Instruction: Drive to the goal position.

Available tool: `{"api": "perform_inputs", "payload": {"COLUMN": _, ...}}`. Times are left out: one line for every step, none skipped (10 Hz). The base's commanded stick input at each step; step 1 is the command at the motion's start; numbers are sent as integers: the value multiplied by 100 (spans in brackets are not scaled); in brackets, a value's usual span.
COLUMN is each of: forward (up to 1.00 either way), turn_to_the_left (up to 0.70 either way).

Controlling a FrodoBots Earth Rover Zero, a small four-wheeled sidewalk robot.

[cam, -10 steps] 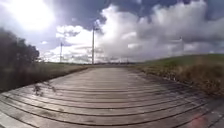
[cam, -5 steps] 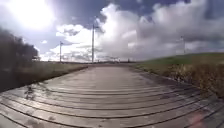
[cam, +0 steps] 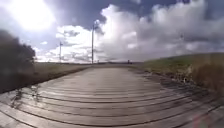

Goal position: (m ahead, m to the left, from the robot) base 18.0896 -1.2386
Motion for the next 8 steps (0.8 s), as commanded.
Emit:
{"api": "perform_inputs", "payload": {"forward": 0, "turn_to_the_left": 0}}
{"api": "perform_inputs", "payload": {"forward": 0, "turn_to_the_left": 0}}
{"api": "perform_inputs", "payload": {"forward": 0, "turn_to_the_left": 0}}
{"api": "perform_inputs", "payload": {"forward": 0, "turn_to_the_left": 0}}
{"api": "perform_inputs", "payload": {"forward": 0, "turn_to_the_left": 0}}
{"api": "perform_inputs", "payload": {"forward": 0, "turn_to_the_left": 0}}
{"api": "perform_inputs", "payload": {"forward": 0, "turn_to_the_left": 0}}
{"api": "perform_inputs", "payload": {"forward": 85, "turn_to_the_left": 0}}
